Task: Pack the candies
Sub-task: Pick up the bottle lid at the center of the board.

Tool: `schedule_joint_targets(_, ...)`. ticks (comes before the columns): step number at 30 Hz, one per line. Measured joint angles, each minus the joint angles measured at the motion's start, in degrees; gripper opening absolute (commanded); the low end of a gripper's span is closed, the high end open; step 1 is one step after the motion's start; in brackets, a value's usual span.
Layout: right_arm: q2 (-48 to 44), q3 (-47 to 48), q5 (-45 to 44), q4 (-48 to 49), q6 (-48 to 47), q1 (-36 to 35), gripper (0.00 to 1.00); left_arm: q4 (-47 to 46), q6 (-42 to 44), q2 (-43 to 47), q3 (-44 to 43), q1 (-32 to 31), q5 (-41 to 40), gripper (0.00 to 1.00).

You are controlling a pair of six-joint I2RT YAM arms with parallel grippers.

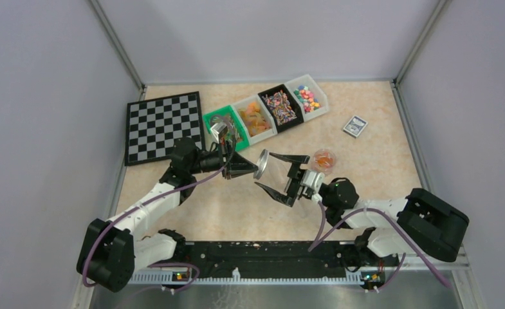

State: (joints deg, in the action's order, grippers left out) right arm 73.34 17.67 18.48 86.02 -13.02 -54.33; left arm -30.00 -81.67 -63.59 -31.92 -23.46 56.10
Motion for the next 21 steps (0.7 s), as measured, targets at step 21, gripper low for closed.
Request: schedule_joint_targets(21,1.84,0.02,0.92,0.81,1.44,-0.04,0.88,8.66,8.35,0.0,-2.08,-0.11,2.62,0.0)
